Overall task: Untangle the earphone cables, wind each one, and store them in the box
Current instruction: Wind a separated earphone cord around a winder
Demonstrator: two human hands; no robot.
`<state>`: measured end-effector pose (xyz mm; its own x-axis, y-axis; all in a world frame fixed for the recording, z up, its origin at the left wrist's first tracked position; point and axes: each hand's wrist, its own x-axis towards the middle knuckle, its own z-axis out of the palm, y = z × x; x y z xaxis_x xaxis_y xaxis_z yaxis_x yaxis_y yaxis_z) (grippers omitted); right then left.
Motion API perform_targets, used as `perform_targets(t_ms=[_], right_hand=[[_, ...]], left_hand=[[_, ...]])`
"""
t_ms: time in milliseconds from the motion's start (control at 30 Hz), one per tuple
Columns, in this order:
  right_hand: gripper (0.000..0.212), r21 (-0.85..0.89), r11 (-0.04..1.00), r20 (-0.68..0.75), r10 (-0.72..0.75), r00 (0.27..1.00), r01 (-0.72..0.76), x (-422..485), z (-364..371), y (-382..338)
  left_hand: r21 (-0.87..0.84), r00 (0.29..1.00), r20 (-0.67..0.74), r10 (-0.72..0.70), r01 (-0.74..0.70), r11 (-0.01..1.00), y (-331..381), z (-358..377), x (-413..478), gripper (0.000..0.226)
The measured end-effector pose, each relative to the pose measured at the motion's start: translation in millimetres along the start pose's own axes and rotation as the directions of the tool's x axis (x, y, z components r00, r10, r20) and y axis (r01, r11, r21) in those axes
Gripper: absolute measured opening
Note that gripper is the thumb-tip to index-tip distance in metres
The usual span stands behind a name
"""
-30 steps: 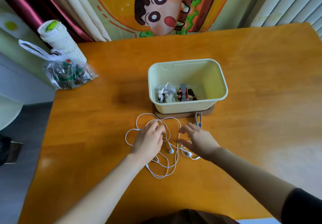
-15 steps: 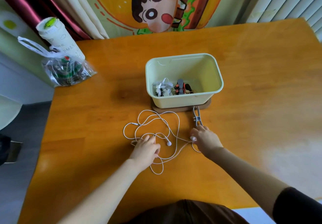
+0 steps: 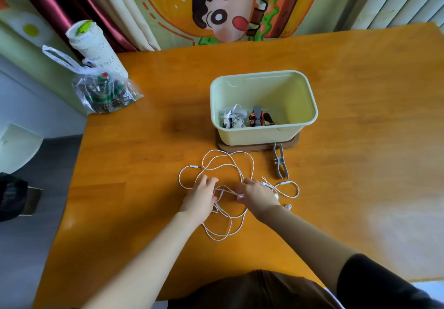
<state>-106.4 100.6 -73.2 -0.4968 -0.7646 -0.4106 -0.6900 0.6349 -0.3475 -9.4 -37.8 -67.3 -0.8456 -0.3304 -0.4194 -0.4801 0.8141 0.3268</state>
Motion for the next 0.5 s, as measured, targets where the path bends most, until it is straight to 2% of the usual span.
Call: perform_targets(t_ms=[100,200,233,300,367,433,500], right_hand=[[0.022,0.126,0.991,-0.071,-0.036,0.997,0.045,-10.4,-15.0,7.7],[0.017,0.163,0.979,-0.256,-0.078,0.963,0.123,-22.0,-32.9,11.7],[0.015,0.168,0.977,-0.342,-0.067,0.937,0.131,-25.2,-39.1,13.5],[0.011,0.202,0.973,-0.508,0.009,0.861,0.109,-30.6,-52.4,19.0],[0.012,0.316,0.948,-0.603,0.160,0.782,0.050,-36.1,-68.6,24.5],[0.015,0.499,0.866,-0.602,0.322,0.731,0.029,-42.5,-89.0,27.8],[0.016,0.629,0.773,-0.591,0.402,0.699,0.088,-49.2,-109.4,28.5]], left_hand=[[-0.027,0.999,0.024,0.026,-0.025,0.999,0.6,1.4,0.6,0.012],[-0.051,0.995,-0.003,0.097,-0.097,0.994,12.4,-0.6,-0.9,0.012],[-0.107,0.993,-0.033,0.110,-0.112,0.988,17.6,-3.0,-1.0,0.011],[-0.256,0.993,-0.069,0.094,-0.109,0.961,29.1,-14.6,-0.2,0.006],[-0.370,0.993,-0.068,0.098,-0.116,0.922,36.1,-24.5,3.6,0.011],[-0.429,0.993,-0.040,0.108,-0.115,0.896,38.7,-32.6,6.0,0.021],[-0.486,0.994,-0.043,0.104,-0.112,0.867,41.8,-40.1,5.1,0.031]])
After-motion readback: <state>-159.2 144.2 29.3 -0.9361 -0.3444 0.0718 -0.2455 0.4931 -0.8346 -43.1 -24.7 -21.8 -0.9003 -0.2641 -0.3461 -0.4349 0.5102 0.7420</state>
